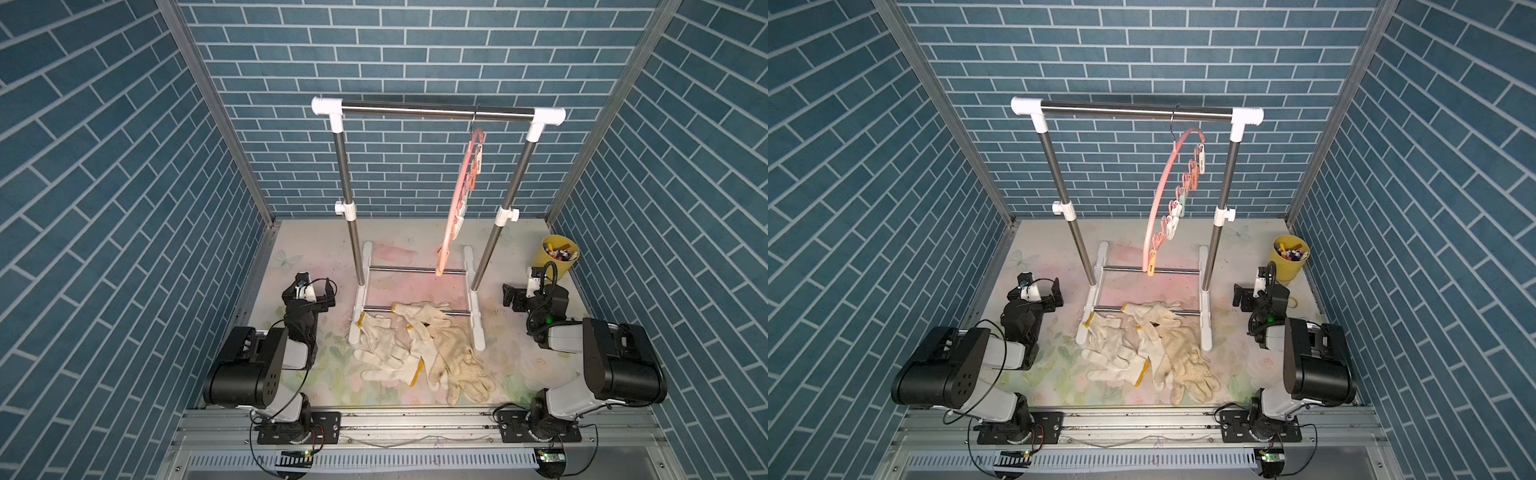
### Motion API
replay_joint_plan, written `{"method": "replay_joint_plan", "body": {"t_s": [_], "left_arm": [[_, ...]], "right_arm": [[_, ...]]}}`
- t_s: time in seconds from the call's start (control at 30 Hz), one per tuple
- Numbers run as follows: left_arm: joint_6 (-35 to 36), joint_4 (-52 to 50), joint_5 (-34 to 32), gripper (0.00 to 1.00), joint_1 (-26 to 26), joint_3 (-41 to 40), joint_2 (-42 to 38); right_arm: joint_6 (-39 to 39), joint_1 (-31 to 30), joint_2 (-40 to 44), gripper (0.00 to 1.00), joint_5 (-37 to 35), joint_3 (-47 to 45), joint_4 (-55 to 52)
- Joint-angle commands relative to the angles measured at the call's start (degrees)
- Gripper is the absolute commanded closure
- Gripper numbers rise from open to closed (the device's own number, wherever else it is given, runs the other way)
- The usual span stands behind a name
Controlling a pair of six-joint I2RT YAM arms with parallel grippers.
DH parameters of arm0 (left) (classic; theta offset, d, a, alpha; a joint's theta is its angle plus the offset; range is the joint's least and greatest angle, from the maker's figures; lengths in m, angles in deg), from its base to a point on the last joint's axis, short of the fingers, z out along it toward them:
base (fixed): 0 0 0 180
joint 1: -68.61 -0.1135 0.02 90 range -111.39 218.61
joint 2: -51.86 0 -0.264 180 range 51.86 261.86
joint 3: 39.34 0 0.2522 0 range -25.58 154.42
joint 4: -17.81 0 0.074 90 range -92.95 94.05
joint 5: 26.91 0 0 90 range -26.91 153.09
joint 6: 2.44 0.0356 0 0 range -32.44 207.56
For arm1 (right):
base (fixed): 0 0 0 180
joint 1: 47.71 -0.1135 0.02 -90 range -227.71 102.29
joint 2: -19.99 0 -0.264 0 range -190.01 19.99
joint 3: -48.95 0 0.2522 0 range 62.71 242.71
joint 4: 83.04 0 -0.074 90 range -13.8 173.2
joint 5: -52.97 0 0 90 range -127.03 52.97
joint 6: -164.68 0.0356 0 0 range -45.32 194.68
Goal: Clip the gloves onto a hanger to dry
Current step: Pick up the glove from the center of the board.
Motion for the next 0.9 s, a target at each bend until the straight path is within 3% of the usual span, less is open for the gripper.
{"method": "replay_joint_plan", "body": {"t_s": [0.0,0.43,0.73,0.8,0.87], "left_arm": [[0.2,1.2,0.5,0.0,-0.4,0.7,0.1],[-0.4,1.2,2.0,0.0,-1.3,0.7,0.0],[-1.9,1.0,-1.3,0.0,-1.4,0.6,-0.7],[-2.6,-3.5,-3.1,0.0,-1.4,2.3,-2.3],[-3.0,-14.2,-4.3,0.0,-1.4,7.0,-5.5]], "right_arm": [[-1.5,-0.1,0.2,0.01,0.0,0.7,1.4],[-1.5,0.0,0.2,0.01,0.0,0.7,1.5],[-1.4,0.0,0.3,0.01,-0.2,0.6,1.8],[-0.8,0.0,2.6,0.01,-1.7,2.8,-4.1],[0.0,-0.1,6.7,0.01,-4.3,9.8,-19.9]]}}
